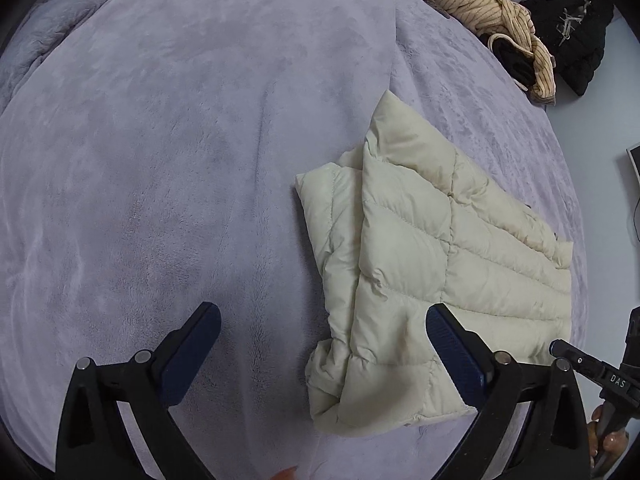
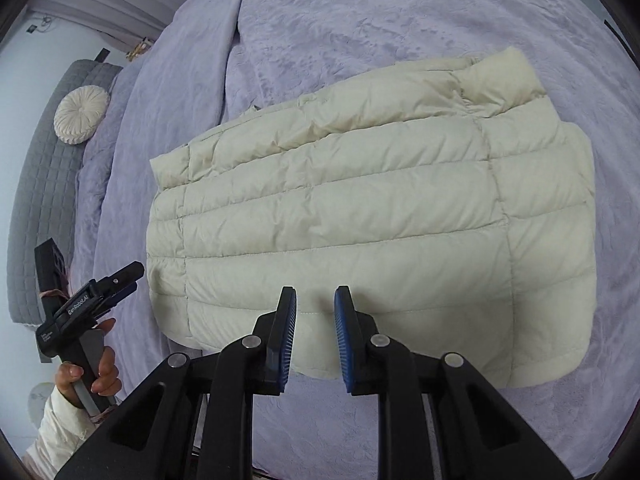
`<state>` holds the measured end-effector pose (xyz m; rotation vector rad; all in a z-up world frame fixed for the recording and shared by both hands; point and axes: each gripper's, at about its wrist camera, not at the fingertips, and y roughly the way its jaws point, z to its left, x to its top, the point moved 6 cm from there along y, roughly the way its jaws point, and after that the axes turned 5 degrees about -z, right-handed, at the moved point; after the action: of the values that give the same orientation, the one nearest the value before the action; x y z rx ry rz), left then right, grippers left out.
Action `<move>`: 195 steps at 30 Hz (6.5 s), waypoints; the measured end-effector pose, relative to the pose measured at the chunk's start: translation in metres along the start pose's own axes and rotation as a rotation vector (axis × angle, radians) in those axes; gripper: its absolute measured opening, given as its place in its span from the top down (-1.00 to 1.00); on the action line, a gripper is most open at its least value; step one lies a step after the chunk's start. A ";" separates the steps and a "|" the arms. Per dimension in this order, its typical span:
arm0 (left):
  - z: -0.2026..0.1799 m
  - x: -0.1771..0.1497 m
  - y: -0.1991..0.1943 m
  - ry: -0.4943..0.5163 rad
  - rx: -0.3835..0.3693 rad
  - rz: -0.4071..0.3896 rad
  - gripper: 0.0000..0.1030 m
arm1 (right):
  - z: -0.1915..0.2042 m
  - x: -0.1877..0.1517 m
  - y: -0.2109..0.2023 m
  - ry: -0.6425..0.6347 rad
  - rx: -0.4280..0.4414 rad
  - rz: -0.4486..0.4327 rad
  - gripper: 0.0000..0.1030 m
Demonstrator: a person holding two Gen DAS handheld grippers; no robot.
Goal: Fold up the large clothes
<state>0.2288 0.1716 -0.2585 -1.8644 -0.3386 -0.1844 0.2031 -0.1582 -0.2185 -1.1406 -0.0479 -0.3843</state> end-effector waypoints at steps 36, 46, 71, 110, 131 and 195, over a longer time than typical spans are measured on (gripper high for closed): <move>-0.100 0.022 0.047 0.134 -0.436 0.073 0.49 | -0.025 0.022 0.108 0.045 0.074 0.007 0.65; -0.205 0.005 0.006 0.279 -0.538 0.053 0.49 | -0.035 0.018 0.109 0.077 0.133 0.003 0.65; -0.221 -0.007 -0.001 0.221 -0.401 0.041 0.49 | -0.074 0.029 0.019 0.119 0.218 0.020 0.64; -0.380 -0.074 0.049 0.407 -0.570 0.191 -0.09 | -0.295 0.010 -0.052 0.473 0.395 -0.160 -0.60; -0.295 -0.005 0.002 0.450 -0.363 -0.011 -0.09 | -0.292 0.047 -0.014 0.314 0.288 -0.023 0.88; -0.345 -0.036 0.098 0.606 -0.135 -0.016 -0.09 | -0.272 0.003 -0.017 0.221 -0.015 0.031 0.79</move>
<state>0.2414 -0.1887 -0.2490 -1.8373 0.0807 -0.7767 0.1575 -0.4081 -0.3181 -1.1062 0.1660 -0.4814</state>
